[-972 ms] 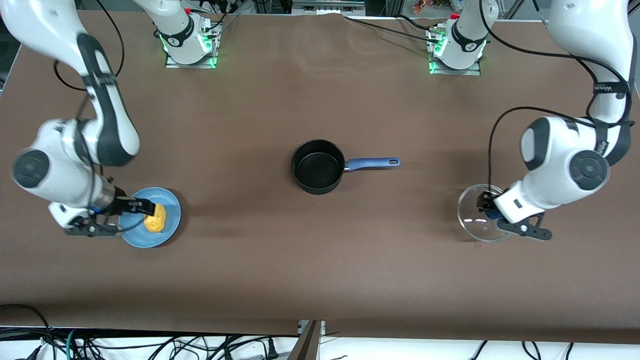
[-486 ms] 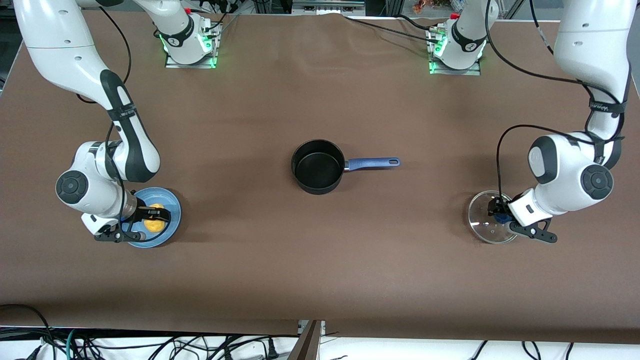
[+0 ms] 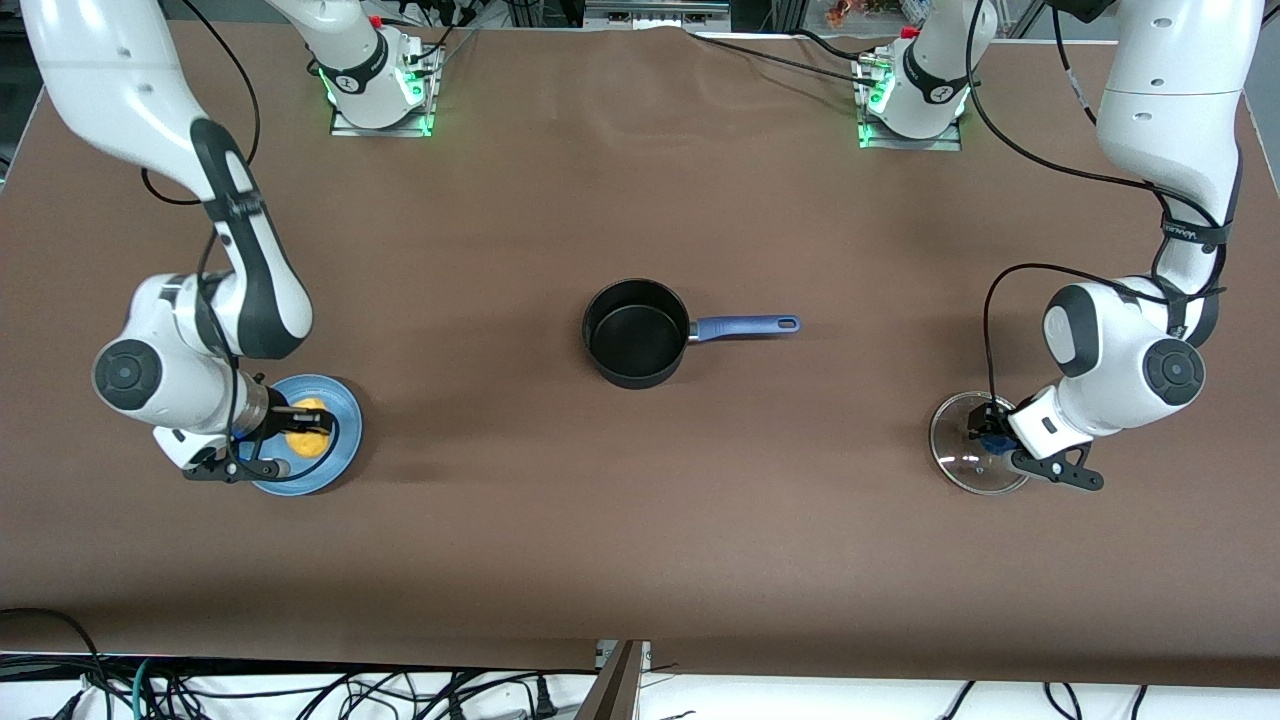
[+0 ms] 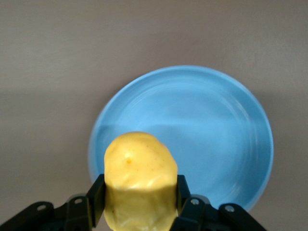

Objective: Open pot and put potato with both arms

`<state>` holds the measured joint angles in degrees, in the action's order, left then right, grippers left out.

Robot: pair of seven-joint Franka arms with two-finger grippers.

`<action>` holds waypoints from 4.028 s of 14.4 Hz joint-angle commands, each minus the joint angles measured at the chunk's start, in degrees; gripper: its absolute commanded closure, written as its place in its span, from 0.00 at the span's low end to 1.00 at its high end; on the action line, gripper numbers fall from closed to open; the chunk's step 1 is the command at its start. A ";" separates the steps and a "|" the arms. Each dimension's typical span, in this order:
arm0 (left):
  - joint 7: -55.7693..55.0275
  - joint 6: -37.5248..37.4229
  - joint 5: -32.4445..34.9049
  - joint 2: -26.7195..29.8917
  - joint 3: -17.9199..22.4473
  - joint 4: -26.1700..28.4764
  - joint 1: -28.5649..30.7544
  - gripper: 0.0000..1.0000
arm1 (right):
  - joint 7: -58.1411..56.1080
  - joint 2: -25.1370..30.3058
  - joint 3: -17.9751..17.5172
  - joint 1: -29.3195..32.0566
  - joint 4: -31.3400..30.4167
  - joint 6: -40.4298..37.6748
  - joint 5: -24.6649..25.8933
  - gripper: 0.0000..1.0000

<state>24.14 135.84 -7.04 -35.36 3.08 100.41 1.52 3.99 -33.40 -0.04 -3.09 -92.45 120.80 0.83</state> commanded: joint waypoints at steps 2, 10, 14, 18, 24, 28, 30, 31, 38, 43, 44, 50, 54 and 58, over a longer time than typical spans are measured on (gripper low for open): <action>-1.35 -15.46 -1.40 8.71 -0.01 -3.18 -0.02 0.00 | 13.65 4.83 -0.48 -8.23 3.49 -13.90 -0.74 0.82; -19.56 -45.38 2.65 21.98 -0.45 -13.92 0.06 0.00 | 35.11 -0.96 -4.88 -27.83 9.92 -6.56 -5.40 0.82; -20.79 -53.82 5.18 23.49 -0.71 -19.27 -0.11 0.00 | 40.22 -6.14 -4.97 -34.96 9.92 -0.84 -6.55 0.82; -20.80 -54.54 5.46 22.88 -0.89 -20.25 -0.55 0.00 | 41.10 -10.28 -4.88 -36.11 9.57 8.03 -6.02 0.82; -21.06 -54.54 5.46 22.79 -0.71 -20.43 -0.72 0.00 | 41.19 -12.74 -4.88 -36.20 9.13 8.31 -5.58 0.55; -21.06 -54.54 5.46 22.79 -0.71 -20.43 -0.72 0.00 | 40.58 -11.52 -4.53 -36.11 9.83 7.96 -5.58 0.00; -21.06 -54.54 5.46 22.79 -0.71 -20.43 -0.72 0.00 | 40.05 -8.19 -3.48 -35.85 9.83 6.91 -5.49 0.00; -21.06 -54.54 5.46 22.79 -0.71 -20.43 -0.81 0.00 | 39.78 -5.91 -2.52 -35.76 9.83 5.86 -5.14 0.00; -21.06 -54.54 5.46 22.79 -0.71 -20.43 -0.81 0.00 | 23.82 9.91 10.21 -36.02 9.65 -13.61 -2.51 0.00; -21.06 -54.54 5.46 22.79 -0.71 -20.43 -0.81 0.00 | 6.75 17.30 20.95 -33.32 9.22 -25.34 -3.38 0.00; -21.06 -54.54 5.46 22.79 -0.80 -20.43 -0.81 0.00 | 5.87 18.79 20.35 -29.91 8.78 -26.65 -3.47 0.00; -21.06 -54.54 5.37 22.79 -0.80 -20.43 -0.81 0.00 | -1.26 30.04 -0.44 -1.89 -2.19 -28.00 0.03 0.00; -21.06 -54.54 5.37 22.79 -0.80 -20.43 -0.81 0.00 | -2.32 35.41 -4.98 5.46 -4.06 -28.76 0.57 0.00; -21.06 -54.54 5.37 22.79 -0.71 -20.43 -0.81 0.00 | -1.97 34.98 -1.72 3.01 -3.62 -30.18 -0.04 0.00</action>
<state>3.56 82.59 -2.52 -11.79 2.25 81.83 0.99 2.46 1.01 -3.02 1.09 -94.74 90.72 1.00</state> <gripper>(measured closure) 0.000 0.000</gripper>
